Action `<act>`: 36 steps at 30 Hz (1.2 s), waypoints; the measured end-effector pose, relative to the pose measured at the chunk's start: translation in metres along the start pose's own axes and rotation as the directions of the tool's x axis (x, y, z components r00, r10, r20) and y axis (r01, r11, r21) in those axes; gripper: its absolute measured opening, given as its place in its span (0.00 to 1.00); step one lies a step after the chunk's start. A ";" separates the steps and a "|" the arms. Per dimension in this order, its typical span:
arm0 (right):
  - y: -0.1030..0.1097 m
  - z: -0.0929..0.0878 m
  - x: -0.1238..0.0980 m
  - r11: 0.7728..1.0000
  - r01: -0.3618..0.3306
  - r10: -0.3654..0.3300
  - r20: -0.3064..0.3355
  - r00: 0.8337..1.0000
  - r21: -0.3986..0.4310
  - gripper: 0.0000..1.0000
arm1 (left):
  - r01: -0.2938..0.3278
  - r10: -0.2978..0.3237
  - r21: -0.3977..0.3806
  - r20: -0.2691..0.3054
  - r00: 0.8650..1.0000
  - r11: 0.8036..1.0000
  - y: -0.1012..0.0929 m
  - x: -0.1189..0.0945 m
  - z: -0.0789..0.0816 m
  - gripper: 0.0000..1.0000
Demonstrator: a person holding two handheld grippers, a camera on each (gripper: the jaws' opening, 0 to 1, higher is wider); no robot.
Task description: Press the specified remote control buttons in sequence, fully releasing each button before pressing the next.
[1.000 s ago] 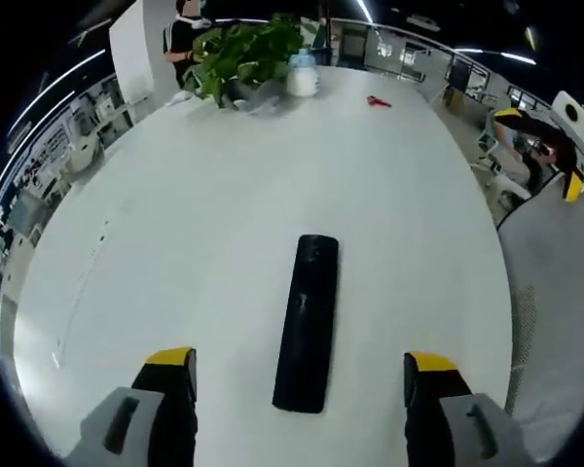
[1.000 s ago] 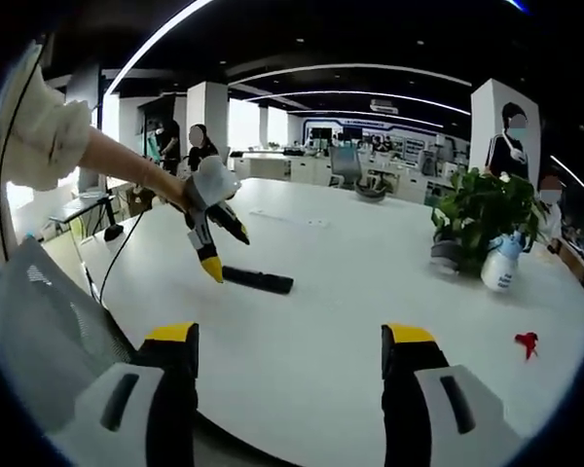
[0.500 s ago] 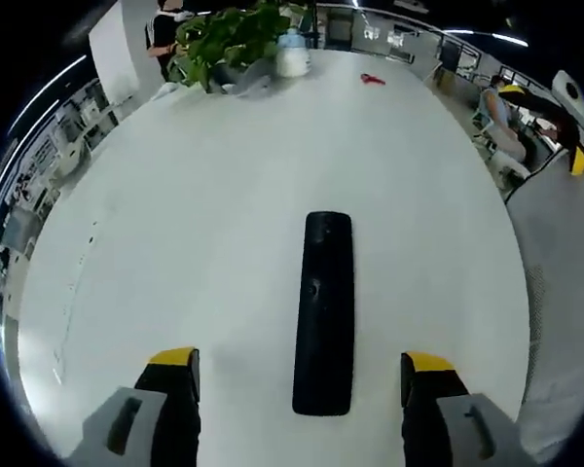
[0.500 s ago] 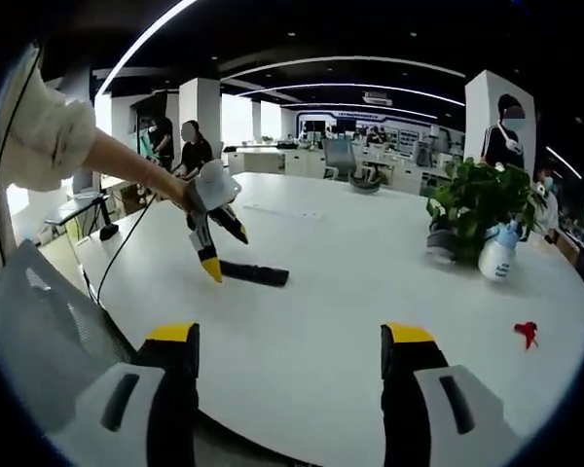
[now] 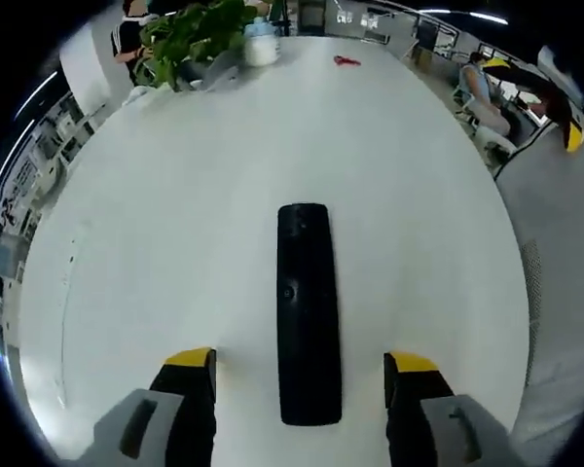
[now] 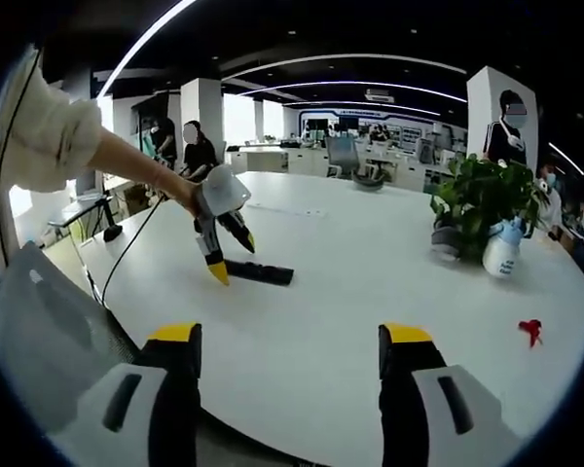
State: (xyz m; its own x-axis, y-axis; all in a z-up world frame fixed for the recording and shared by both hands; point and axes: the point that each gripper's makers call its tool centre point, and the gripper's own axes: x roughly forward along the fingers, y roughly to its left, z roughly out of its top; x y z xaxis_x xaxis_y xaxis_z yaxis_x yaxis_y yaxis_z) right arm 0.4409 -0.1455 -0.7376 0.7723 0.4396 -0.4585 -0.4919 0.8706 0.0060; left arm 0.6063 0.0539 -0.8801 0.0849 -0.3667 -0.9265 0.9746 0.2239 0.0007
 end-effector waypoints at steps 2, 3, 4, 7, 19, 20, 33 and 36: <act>0.001 -0.001 0.000 1.000 -0.006 0.006 -0.003 1.000 -0.002 0.76 | 0.018 -0.019 -0.023 -0.006 1.000 1.000 -0.001 0.001 0.000 0.67; 0.002 -0.001 0.000 1.000 -0.010 0.010 -0.005 1.000 -0.002 0.76 | 0.011 -0.011 -0.015 -0.004 1.000 1.000 0.000 0.001 0.001 0.63; 0.002 -0.001 0.000 1.000 -0.012 0.012 -0.005 1.000 -0.001 0.76 | 0.011 -0.011 -0.014 -0.002 1.000 1.000 0.000 0.000 0.002 0.60; 0.003 -0.001 0.001 1.000 -0.018 0.018 -0.005 1.000 0.001 0.75 | 0.012 -0.012 -0.016 -0.004 1.000 1.000 0.000 -0.002 0.002 0.46; 0.006 -0.002 0.002 0.999 -0.037 0.037 -0.012 0.999 -0.004 0.74 | 0.040 -0.038 0.024 -0.074 0.996 0.999 -0.006 -0.007 -0.012 0.28; 0.006 -0.002 0.002 0.999 -0.037 0.037 -0.012 0.999 -0.004 0.74 | 0.040 -0.038 0.023 -0.075 0.996 0.999 -0.006 -0.007 -0.012 0.27; 0.007 -0.003 0.002 0.999 -0.045 0.045 -0.017 0.999 -0.001 0.72 | 0.041 -0.031 0.088 -0.117 0.993 0.995 -0.007 -0.005 -0.010 0.25; 0.008 -0.004 0.003 0.999 -0.051 0.051 -0.021 0.998 -0.001 0.71 | 0.047 -0.034 0.098 -0.129 0.991 0.994 -0.007 -0.004 -0.011 0.25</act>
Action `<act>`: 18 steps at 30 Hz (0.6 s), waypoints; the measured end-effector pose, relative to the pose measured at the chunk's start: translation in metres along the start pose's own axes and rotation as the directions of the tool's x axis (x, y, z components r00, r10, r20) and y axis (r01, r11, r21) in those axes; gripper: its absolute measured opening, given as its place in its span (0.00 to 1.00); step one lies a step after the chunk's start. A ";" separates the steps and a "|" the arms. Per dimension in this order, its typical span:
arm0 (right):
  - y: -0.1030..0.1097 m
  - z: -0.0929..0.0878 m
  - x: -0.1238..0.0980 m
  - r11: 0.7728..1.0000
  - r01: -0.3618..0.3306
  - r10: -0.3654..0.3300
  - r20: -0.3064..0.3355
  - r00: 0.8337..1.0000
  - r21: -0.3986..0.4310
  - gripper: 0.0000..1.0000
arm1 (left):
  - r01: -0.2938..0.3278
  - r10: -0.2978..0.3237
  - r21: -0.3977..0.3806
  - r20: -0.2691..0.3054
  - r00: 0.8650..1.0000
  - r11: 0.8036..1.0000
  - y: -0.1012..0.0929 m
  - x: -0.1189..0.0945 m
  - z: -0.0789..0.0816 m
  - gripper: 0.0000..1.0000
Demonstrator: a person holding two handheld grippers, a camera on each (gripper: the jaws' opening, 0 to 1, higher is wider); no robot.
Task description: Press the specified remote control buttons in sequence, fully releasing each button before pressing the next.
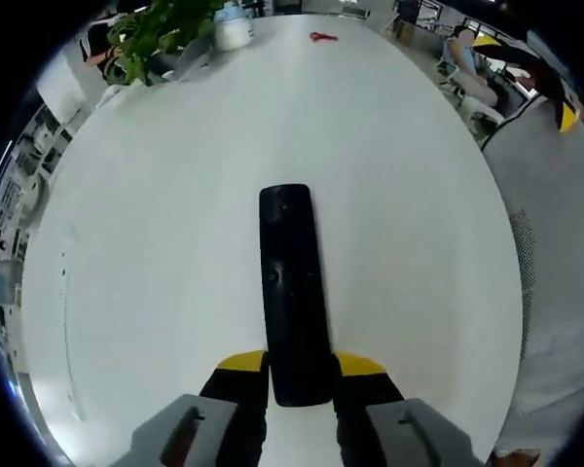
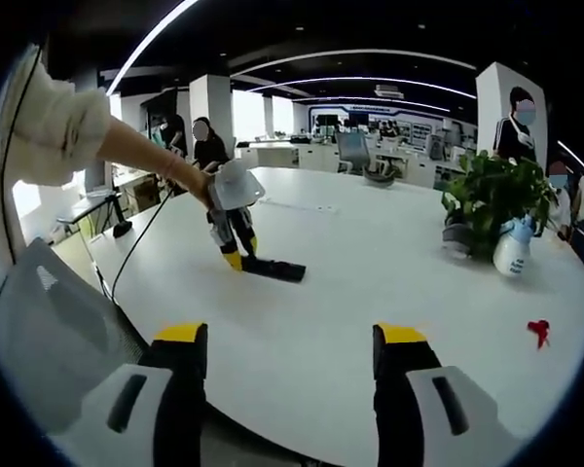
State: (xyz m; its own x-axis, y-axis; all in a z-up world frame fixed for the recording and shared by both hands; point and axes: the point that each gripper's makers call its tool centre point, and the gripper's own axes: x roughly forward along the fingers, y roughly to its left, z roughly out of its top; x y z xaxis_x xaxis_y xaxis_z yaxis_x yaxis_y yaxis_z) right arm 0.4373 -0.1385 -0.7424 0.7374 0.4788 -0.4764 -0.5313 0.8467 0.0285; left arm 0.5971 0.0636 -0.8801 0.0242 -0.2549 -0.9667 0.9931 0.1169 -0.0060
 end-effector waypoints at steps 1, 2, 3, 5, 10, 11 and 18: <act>0.001 0.000 0.000 1.000 -0.003 0.003 -0.002 1.000 0.000 0.71 | 0.002 -0.002 0.006 -0.004 1.000 1.000 0.000 0.000 0.000 0.25; 0.001 -0.001 0.000 1.000 -0.004 0.004 -0.004 1.000 -0.001 0.71 | 0.003 -0.003 0.008 -0.006 1.000 1.000 0.000 0.000 0.000 0.25; 0.001 -0.001 0.000 1.000 -0.007 0.007 -0.005 1.000 -0.001 0.71 | 0.004 -0.004 0.012 -0.009 1.000 1.000 0.000 0.000 0.000 0.25; 0.002 -0.001 0.001 1.000 -0.012 0.012 -0.008 1.000 -0.001 0.71 | 0.005 -0.005 0.022 -0.014 1.000 1.000 -0.001 0.000 0.000 0.25; 0.003 -0.003 0.001 1.000 -0.020 0.020 -0.017 1.000 -0.002 0.69 | 0.009 -0.009 0.024 -0.017 1.000 1.000 -0.004 0.000 0.000 0.25; 0.003 -0.003 0.001 1.000 -0.021 0.021 -0.018 1.000 -0.002 0.69 | 0.010 -0.009 0.024 -0.017 1.000 1.000 -0.004 0.000 0.000 0.25; 0.007 -0.007 0.002 0.999 -0.038 0.037 -0.036 0.999 -0.008 0.68 | 0.014 -0.013 0.041 -0.020 1.000 0.999 -0.010 0.000 0.000 0.25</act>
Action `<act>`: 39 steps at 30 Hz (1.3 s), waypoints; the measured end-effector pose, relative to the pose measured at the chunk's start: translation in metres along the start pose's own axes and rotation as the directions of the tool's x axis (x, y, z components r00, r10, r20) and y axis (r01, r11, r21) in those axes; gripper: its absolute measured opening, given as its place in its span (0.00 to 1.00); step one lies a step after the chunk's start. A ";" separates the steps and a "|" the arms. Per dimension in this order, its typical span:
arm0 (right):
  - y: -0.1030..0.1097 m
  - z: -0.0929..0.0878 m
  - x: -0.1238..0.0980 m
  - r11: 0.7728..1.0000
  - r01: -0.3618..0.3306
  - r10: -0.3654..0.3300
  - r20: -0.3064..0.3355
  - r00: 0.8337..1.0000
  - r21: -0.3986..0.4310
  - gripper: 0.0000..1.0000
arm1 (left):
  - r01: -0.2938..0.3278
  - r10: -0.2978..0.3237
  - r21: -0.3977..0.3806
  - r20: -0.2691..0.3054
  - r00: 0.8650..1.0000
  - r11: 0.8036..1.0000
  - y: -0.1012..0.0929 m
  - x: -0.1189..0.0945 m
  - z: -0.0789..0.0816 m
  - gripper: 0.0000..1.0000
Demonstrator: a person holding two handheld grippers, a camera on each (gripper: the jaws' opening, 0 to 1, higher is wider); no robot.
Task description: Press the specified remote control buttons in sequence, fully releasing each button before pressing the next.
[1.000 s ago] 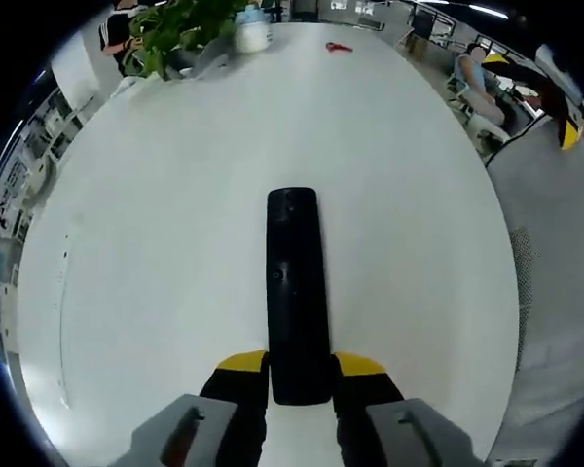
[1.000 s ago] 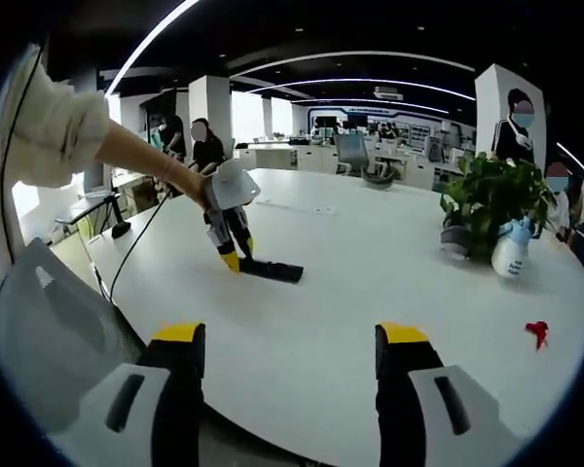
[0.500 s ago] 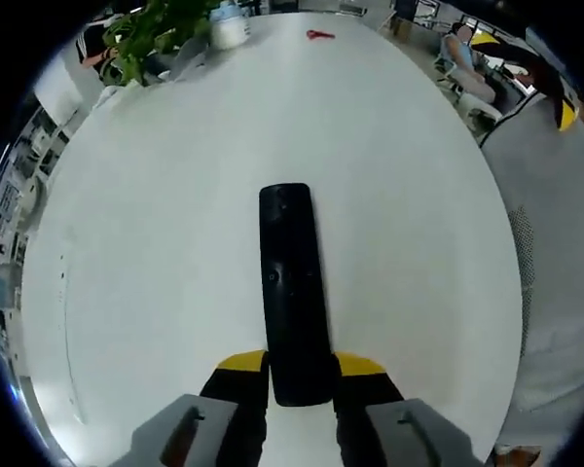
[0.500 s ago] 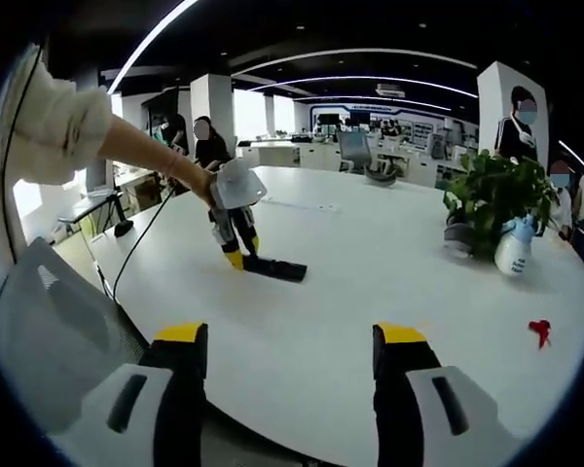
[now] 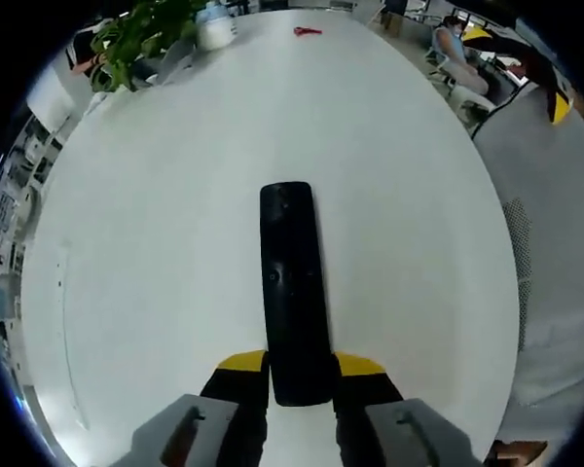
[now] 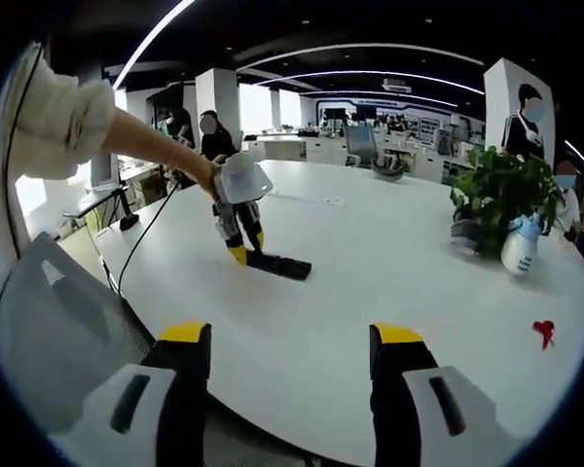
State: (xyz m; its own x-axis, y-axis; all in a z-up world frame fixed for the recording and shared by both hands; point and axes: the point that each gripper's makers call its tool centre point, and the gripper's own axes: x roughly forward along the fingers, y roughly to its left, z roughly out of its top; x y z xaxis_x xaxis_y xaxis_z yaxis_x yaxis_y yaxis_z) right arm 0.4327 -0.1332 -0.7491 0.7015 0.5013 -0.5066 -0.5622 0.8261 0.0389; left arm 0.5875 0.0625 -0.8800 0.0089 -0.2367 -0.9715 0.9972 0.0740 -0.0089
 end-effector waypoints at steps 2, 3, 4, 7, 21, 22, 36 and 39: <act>0.001 0.000 0.000 1.000 -0.003 0.003 -0.002 1.000 -0.001 0.68 | 0.003 -0.003 0.001 0.001 1.000 1.000 -0.002 0.000 0.000 0.25; 0.001 -0.001 0.000 1.000 -0.004 0.004 -0.003 1.000 -0.002 0.68 | 0.005 -0.005 0.001 0.002 1.000 1.000 -0.004 0.000 0.001 0.25; 0.001 -0.001 0.000 1.000 -0.005 0.005 -0.004 1.000 -0.002 0.68 | 0.010 -0.010 0.002 0.005 1.000 1.000 -0.006 0.000 0.001 0.25; 0.002 -0.001 0.000 1.000 -0.008 0.008 -0.006 1.000 -0.004 0.67 | 0.018 -0.018 0.016 0.007 1.000 1.000 -0.012 -0.001 0.001 0.25; 0.005 -0.010 0.002 0.999 -0.028 0.029 -0.053 0.998 0.017 0.66 | 0.038 -0.039 0.029 0.028 0.999 0.999 -0.035 0.000 0.003 0.25; 0.006 -0.010 0.002 0.999 -0.034 0.035 -0.057 0.998 0.018 0.66 | 0.038 -0.039 0.029 0.029 0.999 0.999 -0.037 0.000 0.003 0.25; 0.013 -0.014 0.003 0.998 -0.067 0.067 -0.078 0.995 -0.001 0.64 | 0.039 -0.039 0.016 0.041 0.998 0.999 -0.068 0.000 0.001 0.25; 0.014 -0.014 0.003 0.997 -0.073 0.073 -0.079 0.994 -0.003 0.64 | 0.039 -0.040 0.014 0.043 0.998 0.999 -0.076 0.000 0.001 0.25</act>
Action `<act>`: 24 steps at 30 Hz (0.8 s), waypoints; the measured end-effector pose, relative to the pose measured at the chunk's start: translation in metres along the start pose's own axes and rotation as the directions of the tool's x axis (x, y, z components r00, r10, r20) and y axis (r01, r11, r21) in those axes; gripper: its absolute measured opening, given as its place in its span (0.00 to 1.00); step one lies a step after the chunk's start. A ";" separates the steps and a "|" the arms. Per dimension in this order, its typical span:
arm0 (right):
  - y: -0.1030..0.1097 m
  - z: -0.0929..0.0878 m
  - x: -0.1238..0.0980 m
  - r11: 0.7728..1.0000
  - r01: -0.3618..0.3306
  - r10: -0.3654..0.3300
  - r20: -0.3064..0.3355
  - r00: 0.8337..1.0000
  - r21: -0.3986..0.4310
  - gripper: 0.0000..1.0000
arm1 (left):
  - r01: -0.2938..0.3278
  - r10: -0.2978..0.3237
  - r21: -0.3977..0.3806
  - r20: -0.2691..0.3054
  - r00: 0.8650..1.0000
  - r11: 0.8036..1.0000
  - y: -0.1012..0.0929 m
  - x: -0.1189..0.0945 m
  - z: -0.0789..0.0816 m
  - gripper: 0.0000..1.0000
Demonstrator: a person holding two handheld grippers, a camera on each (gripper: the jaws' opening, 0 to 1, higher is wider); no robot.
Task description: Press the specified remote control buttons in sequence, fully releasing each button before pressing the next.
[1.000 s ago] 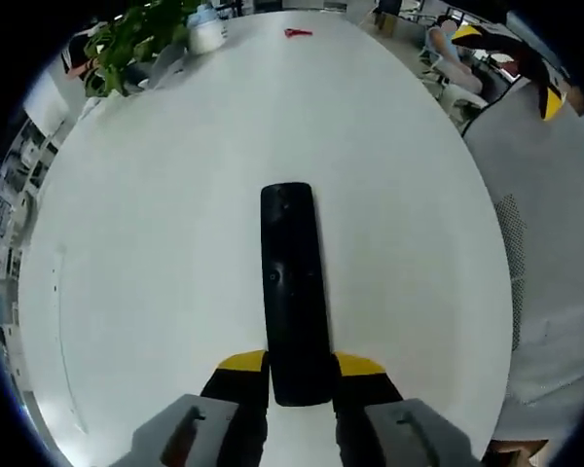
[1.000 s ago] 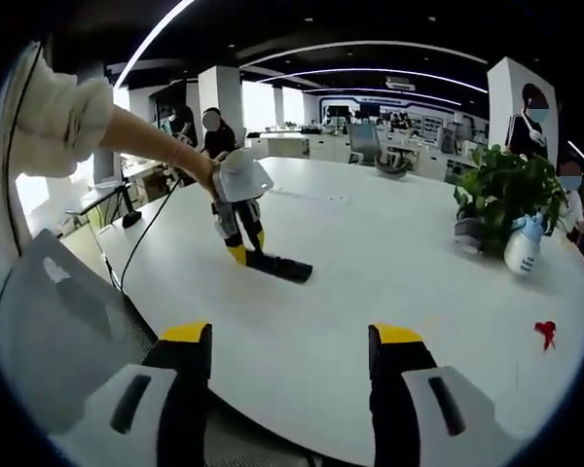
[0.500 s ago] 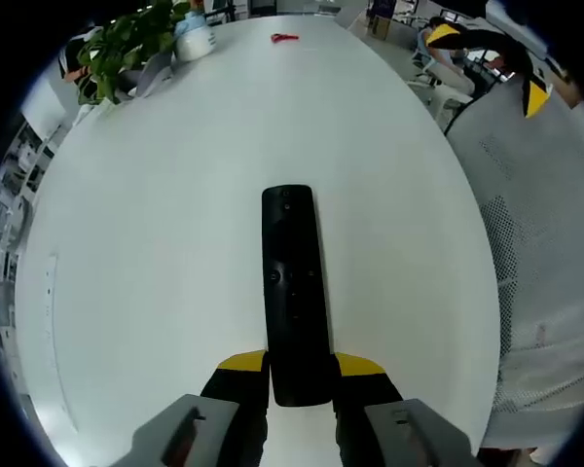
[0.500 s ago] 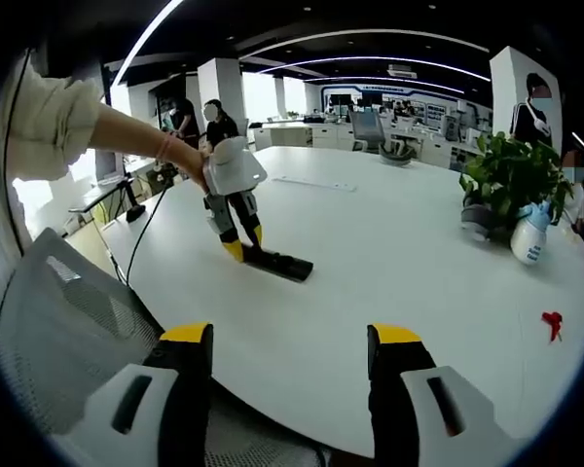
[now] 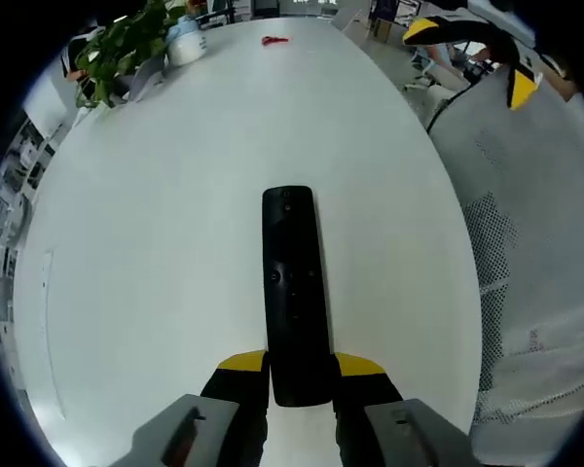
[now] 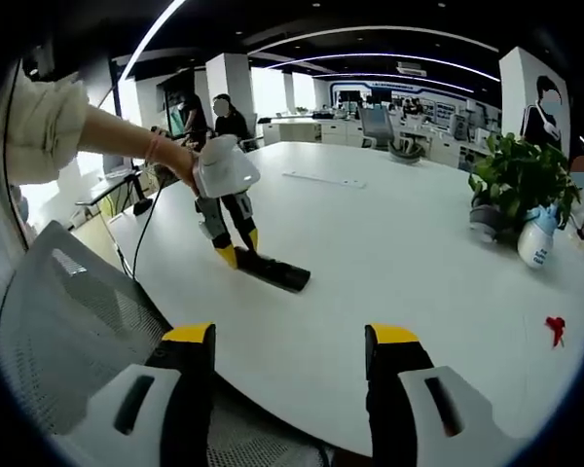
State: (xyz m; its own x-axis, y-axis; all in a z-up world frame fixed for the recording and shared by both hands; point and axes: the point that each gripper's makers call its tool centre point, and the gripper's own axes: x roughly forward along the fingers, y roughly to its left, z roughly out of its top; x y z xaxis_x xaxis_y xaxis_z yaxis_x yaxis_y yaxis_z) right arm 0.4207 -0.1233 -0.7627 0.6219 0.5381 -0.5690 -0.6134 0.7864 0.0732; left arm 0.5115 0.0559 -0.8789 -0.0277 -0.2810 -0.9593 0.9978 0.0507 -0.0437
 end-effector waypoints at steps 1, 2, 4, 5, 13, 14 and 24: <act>0.000 0.000 0.000 1.000 -0.003 0.003 -0.001 1.000 -0.002 0.63 | 0.000 0.000 0.000 0.000 1.000 1.000 -0.002 0.000 0.000 0.25; 0.001 0.000 0.000 1.000 -0.006 0.006 -0.002 1.000 -0.002 0.63 | -0.002 0.002 0.001 0.000 1.000 1.000 -0.005 0.000 0.000 0.25; 0.003 -0.001 0.001 1.000 -0.017 0.017 -0.007 1.000 -0.001 0.64 | -0.003 0.003 0.002 0.001 1.000 1.000 -0.011 0.000 -0.001 0.25; 0.003 -0.001 0.001 1.000 -0.018 0.018 -0.007 1.000 -0.003 0.64 | -0.004 0.004 0.001 0.002 1.000 1.000 -0.013 0.000 -0.001 0.25; 0.007 -0.001 0.001 0.999 -0.031 0.031 -0.003 1.000 -0.016 0.63 | -0.010 0.010 -0.003 0.008 1.000 1.000 -0.029 0.001 -0.003 0.25; 0.007 -0.001 0.001 0.999 -0.033 0.033 -0.003 0.999 -0.017 0.63 | -0.011 0.011 -0.004 0.009 1.000 1.000 -0.032 0.001 -0.003 0.25; 0.012 -0.004 0.001 0.998 -0.052 0.051 -0.020 0.999 -0.039 0.62 | -0.011 0.011 -0.006 0.017 1.000 1.000 -0.052 0.000 -0.006 0.25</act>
State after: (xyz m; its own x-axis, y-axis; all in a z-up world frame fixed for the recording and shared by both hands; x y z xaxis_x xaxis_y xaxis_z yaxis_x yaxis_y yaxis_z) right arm 0.4123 -0.1143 -0.7657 0.5801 0.5715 -0.5804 -0.6636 0.7448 0.0701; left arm 0.4594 0.0586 -0.8786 -0.0159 -0.2969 -0.9548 0.9976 0.0596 -0.0352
